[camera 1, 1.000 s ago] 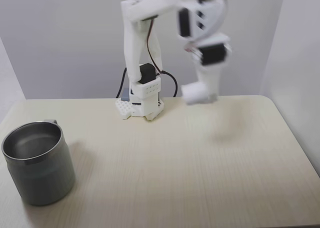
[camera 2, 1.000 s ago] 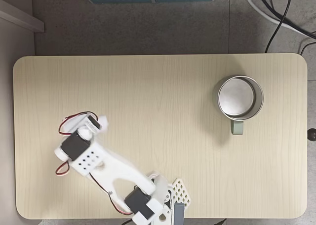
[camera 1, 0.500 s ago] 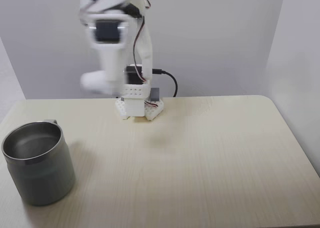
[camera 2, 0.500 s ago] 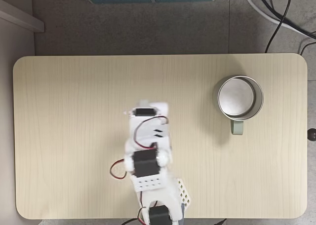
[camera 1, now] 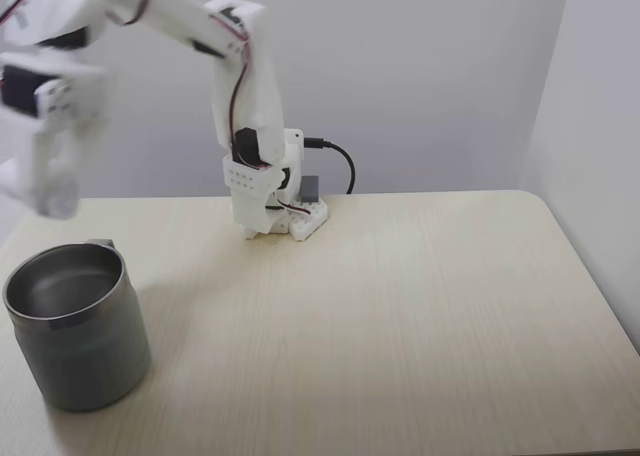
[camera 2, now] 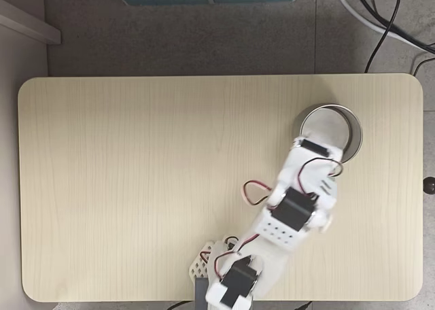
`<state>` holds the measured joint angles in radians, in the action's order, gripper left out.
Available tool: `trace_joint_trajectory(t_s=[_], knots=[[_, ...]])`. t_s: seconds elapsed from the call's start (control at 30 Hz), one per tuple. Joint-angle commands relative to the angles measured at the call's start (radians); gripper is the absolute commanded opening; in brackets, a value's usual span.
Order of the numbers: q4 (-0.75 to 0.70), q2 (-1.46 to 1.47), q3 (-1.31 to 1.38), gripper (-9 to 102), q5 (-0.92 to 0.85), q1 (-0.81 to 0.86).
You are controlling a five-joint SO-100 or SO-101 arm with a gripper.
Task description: Grasp a dressing and put it in the cup.
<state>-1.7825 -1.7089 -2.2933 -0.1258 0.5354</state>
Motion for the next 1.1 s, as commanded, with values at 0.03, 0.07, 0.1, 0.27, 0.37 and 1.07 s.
trace_joint_trajectory(t_s=[0.03, 0.07, 0.1, 0.27, 0.37, 1.07], knots=[[0.005, -0.074, -0.103, 0, -0.02, 0.032], [0.005, -0.084, -0.109, 0, -0.023, 0.035], [0.005, -0.091, -0.112, 0, -0.025, 0.038], [0.008, -0.097, -0.11, 0, -0.029, 0.038], [0.008, -0.1, -0.109, 0, -0.031, 0.034], [-0.005, 0.025, 0.026, 39, -0.054, 0.0]])
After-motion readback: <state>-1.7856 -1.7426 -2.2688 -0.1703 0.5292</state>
